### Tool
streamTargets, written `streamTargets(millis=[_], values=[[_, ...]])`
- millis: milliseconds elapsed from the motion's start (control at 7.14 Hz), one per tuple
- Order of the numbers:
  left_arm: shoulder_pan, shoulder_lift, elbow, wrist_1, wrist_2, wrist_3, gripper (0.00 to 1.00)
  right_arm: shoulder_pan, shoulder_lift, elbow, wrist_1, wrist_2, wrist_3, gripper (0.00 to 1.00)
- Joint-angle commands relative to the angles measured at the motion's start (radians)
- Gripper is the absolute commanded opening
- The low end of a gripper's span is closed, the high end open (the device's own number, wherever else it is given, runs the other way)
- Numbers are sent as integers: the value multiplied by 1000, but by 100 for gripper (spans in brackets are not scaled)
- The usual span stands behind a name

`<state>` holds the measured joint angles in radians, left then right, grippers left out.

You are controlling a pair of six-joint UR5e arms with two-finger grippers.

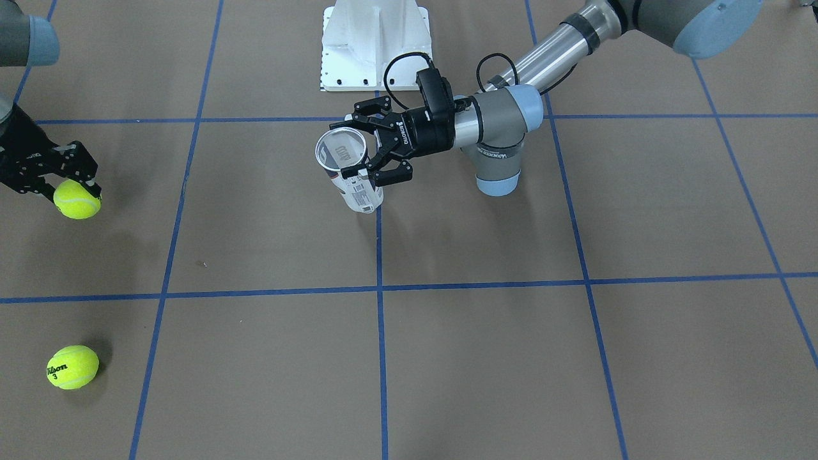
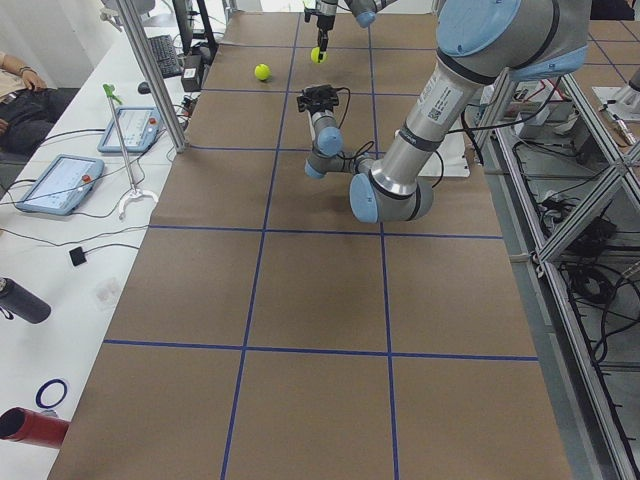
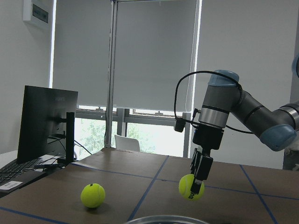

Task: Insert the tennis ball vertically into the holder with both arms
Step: 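Grasp the nearer yellow tennis ball with the right gripper and lift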

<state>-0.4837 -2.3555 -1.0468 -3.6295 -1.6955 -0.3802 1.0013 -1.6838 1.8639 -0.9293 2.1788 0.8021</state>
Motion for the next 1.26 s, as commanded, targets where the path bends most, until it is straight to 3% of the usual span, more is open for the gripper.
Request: streamTargets(millis=[0,140,420,560,840,980,1120], values=[[13,10,17,-30,-1,0,79,94,100,30,-104,133,0,0],[14,10,31,-43,-1,0,79,108,151,78,-211,142,2,0],[16,9,33,-54,0,-2,79,115,354,150,-523,164,23,0],[16,7,31,-54,0,-2,79,106,486,150,-612,167,158,0],[16,5,31,-54,0,-2,79,38,628,155,-623,155,395,0],[17,2,31,-52,2,-2,79,-17,698,153,-623,110,527,0],[16,1,31,-54,2,-3,79,-108,745,149,-626,7,602,0]])
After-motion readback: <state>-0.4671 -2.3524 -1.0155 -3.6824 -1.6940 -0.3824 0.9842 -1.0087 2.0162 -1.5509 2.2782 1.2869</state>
